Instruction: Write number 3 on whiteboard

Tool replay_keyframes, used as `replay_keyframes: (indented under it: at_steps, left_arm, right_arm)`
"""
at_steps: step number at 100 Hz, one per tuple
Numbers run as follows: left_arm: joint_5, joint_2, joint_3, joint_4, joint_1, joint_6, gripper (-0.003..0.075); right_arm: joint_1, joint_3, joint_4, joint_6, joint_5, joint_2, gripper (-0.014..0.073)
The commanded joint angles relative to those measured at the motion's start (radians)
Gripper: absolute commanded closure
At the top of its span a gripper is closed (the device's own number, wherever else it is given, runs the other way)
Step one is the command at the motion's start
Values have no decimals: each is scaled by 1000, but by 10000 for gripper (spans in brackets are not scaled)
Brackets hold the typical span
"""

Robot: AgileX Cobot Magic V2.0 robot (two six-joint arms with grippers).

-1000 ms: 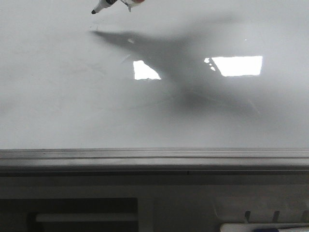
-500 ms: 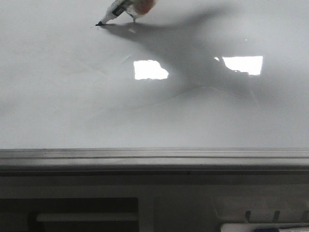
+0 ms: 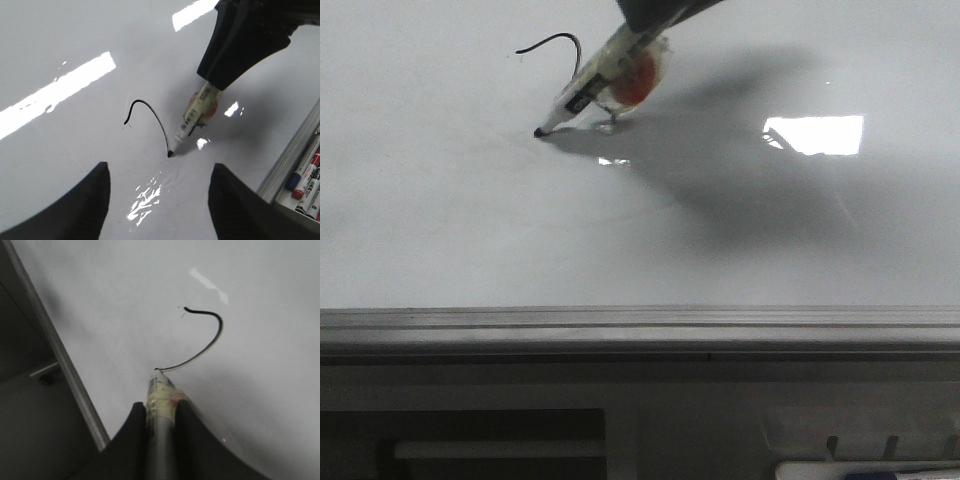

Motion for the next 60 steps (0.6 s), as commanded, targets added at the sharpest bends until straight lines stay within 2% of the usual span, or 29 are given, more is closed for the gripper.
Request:
replay_keyframes:
  at_steps: [1, 16, 30, 60]
  left_arm:
    - [-75, 0, -30, -10, 1, -8, 321]
    - [-75, 0, -30, -10, 1, -8, 321]
    - [-75, 0, -30, -10, 1, -8, 321]
    - [-70, 0, -30, -10, 1, -8, 321]
  right_arm:
    - [-4, -15, -34, 5, -66, -3, 652]
    - [-25, -15, -178, 116, -21, -47, 652]
    - [-22, -5, -184, 147, 82, -54, 652]
    - [108, -33, -184, 148, -14, 76, 653]
